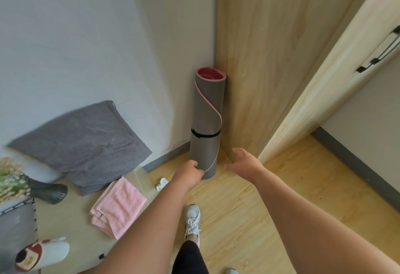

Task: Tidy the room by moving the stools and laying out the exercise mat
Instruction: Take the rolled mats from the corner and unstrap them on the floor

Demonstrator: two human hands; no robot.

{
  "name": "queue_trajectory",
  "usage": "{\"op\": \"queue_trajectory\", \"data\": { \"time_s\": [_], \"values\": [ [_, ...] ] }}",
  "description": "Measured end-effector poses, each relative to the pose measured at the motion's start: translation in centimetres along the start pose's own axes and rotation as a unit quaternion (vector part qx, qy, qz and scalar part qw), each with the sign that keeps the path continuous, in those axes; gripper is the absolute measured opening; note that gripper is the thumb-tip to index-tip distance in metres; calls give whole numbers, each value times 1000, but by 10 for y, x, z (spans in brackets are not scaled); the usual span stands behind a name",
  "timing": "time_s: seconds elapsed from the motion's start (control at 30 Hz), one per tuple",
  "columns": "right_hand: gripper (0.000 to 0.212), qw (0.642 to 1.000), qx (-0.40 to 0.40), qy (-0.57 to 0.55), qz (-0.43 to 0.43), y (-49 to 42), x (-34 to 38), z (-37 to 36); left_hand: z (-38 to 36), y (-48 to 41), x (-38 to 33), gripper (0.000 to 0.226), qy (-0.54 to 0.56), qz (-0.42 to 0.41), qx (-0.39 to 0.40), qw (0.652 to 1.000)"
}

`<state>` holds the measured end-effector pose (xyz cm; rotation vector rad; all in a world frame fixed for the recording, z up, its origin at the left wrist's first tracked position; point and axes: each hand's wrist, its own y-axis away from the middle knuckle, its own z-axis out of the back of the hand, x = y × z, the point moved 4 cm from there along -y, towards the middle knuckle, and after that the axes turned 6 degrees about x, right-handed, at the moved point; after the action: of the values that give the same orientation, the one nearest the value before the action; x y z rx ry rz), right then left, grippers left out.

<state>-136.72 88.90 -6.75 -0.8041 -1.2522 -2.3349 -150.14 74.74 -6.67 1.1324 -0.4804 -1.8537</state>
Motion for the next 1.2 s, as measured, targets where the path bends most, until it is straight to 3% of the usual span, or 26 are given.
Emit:
{"op": "queue_trajectory", "data": {
  "time_s": [0.13,0.3,0.47,0.63,0.8,0.93,1.03,1.2],
  "values": [
    [82,1000,-11,6,-12,-45,38,19,45,-57,-30,50,-21,-6,17,1000],
    [81,999,-34,7,-38,-100,85,46,99,-120,-75,24,-89,-51,36,994],
    [81,998,-59,8,-23,-142,122,73,129,-168,-120,38,-106,-59,18,992],
    [80,998,-46,24,-19,-187,146,104,154,-207,-163,48,-44,-96,-2,994],
    [72,987,-62,141,44,-236,185,130,182,-238,-197,59,-213,-160,-73,961],
    [66,967,-54,232,90,-262,205,135,177,-263,-209,68,-340,-158,-27,927],
    [63,953,9,293,78,-274,201,127,167,-277,-209,64,-308,-146,19,940],
    [46,925,35,370,82,-278,193,115,165,-276,-207,33,-250,-148,-23,957]
  ]
}}
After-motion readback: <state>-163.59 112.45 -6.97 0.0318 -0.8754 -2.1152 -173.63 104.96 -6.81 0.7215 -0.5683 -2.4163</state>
